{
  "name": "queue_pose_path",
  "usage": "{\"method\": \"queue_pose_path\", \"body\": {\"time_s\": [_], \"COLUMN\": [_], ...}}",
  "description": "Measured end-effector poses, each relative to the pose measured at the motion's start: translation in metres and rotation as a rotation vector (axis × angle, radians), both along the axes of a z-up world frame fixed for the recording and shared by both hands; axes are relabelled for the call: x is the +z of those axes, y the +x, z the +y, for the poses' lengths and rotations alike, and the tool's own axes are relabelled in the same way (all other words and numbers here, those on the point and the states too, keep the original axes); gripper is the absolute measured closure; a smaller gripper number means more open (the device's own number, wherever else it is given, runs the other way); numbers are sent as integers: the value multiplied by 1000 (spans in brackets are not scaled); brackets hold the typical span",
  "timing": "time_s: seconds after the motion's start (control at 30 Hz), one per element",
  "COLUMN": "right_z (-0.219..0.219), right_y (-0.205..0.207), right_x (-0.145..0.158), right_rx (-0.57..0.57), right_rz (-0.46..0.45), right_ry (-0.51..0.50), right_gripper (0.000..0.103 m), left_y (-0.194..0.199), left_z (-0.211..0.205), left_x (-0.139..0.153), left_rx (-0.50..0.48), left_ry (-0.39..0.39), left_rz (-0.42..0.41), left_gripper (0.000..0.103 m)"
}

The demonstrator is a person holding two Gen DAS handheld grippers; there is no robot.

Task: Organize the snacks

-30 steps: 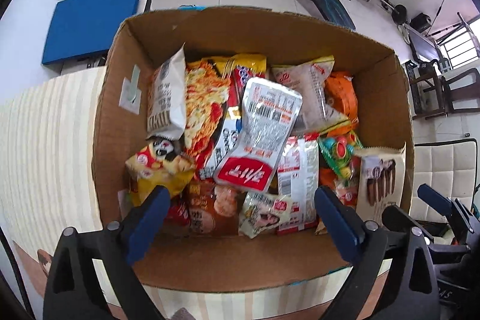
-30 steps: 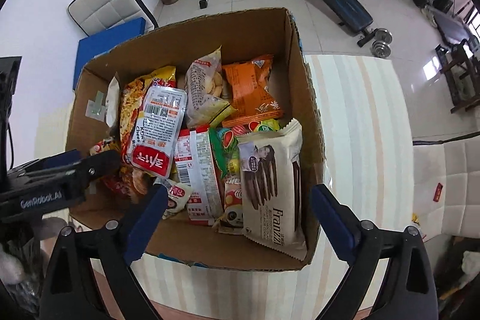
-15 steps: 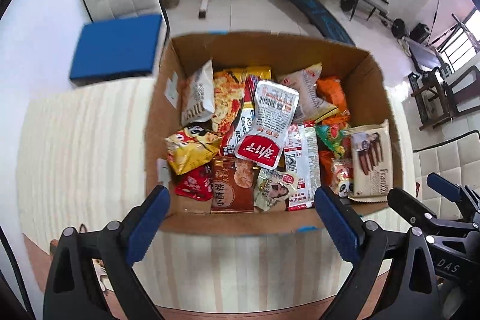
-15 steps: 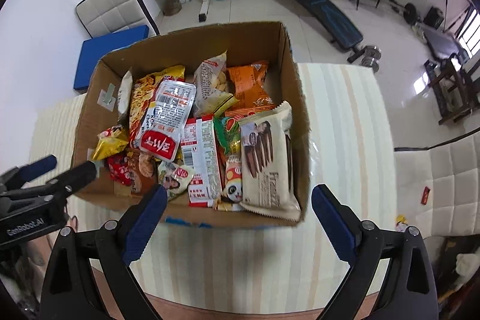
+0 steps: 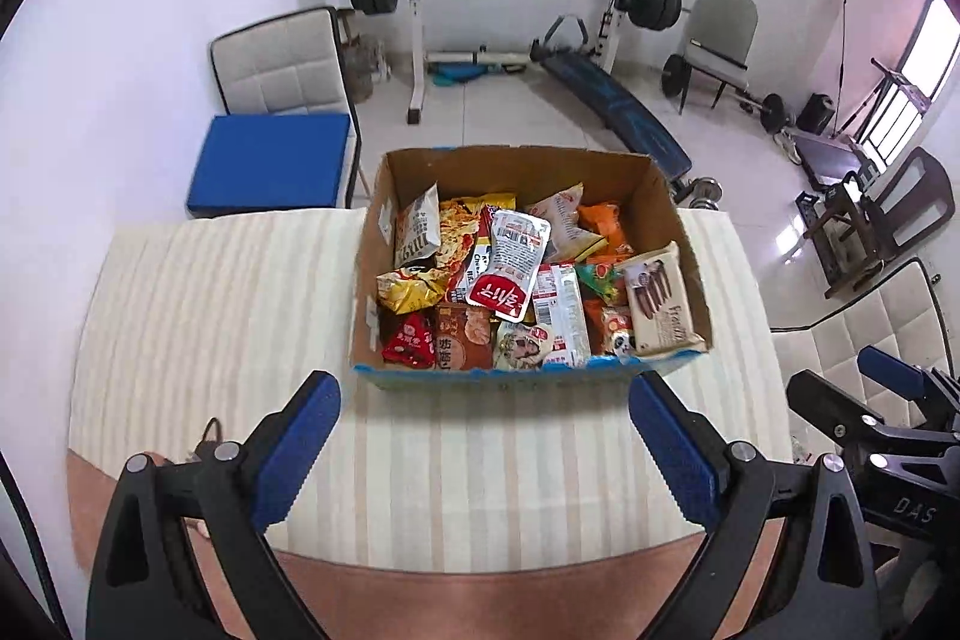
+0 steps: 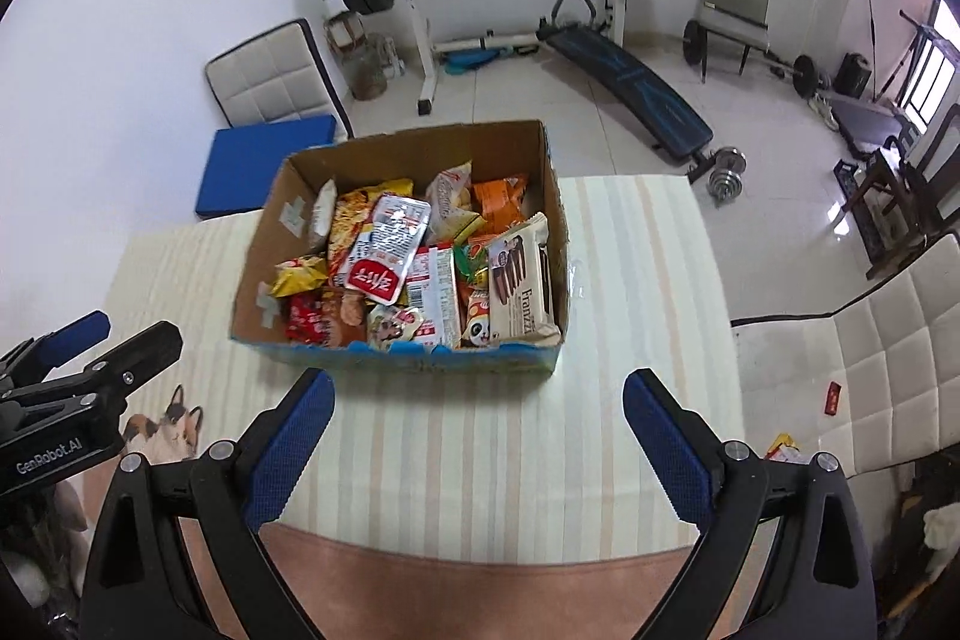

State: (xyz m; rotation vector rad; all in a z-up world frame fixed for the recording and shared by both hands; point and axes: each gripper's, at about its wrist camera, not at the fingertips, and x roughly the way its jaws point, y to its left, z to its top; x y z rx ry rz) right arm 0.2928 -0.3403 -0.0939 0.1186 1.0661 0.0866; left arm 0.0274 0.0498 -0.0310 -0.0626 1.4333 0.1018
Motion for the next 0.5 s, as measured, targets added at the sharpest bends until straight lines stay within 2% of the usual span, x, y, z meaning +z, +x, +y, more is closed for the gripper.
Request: {"method": "queue_pose_path", "body": {"time_s": [0.37, 0.5], "right_z": [2, 5], "right_y": [-96, -123], "right_x": [79, 101], "right_rx": [24, 36], "right_rz": [-140, -173], "right_ry": [-25, -39], "right_gripper": [4, 3], "left_y": [-47, -59], "left_z": [-14, -17], "left_x": [81, 101], "left_rx": [-2, -9], "left_ry": [20, 31], "left_rz": [-116, -137], "left_gripper": [4, 4]}}
